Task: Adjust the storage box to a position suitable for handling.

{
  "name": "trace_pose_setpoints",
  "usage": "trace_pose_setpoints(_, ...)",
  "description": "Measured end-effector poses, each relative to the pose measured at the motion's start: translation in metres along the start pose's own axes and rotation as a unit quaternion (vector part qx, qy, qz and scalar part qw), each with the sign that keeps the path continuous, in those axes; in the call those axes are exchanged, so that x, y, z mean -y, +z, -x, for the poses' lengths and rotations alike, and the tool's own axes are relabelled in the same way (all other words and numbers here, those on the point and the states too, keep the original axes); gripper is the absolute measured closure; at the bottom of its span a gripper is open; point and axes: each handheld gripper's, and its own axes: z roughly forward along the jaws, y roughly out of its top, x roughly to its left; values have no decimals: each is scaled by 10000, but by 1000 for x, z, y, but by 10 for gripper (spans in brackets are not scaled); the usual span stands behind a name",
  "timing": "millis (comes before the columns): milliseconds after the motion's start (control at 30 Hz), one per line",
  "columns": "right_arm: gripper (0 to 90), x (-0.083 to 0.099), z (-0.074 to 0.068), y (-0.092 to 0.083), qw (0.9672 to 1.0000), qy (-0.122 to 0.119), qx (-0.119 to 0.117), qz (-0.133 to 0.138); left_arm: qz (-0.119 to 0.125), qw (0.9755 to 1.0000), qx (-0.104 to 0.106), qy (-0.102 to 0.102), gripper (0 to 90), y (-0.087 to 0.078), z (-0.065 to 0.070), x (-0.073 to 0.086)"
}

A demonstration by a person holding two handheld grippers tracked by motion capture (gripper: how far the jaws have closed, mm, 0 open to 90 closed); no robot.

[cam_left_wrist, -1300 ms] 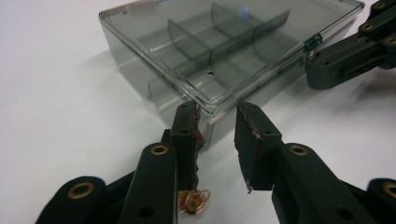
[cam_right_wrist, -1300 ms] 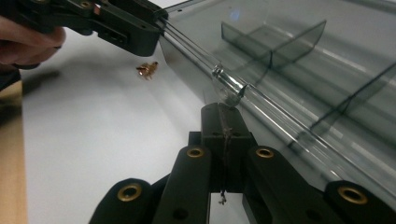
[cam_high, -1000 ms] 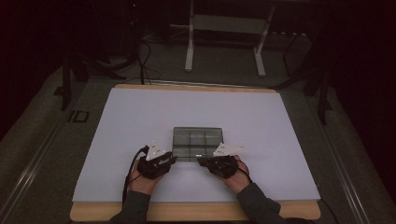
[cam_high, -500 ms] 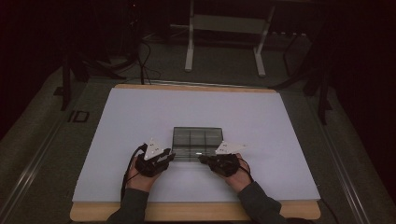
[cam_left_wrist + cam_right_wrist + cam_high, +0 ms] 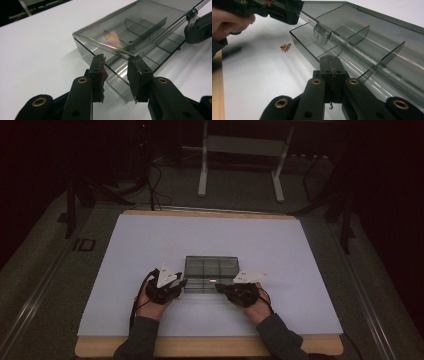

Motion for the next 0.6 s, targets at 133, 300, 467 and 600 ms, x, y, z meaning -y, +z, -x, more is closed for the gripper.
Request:
trace_pose_setpoints(133, 900, 0, 1, -1, 10000, -2, 44, 1, 70, 9999, -42, 68, 668, 1, -3, -7)
trace_pose_setpoints(300, 900, -1, 4, -5, 9999, 15, 137, 8, 141, 9997, -75, 167, 672, 3, -6, -17)
trace_pose_setpoints(467, 900, -3, 7, -9, 9996, -33, 259, -51, 159, 9995, -112, 249, 708, 5, -10, -25)
trace_pose_setpoints(600, 887, -3, 10, -11, 9992, -35, 397, -102, 178, 9991, -171, 356, 735, 6, -12, -31)
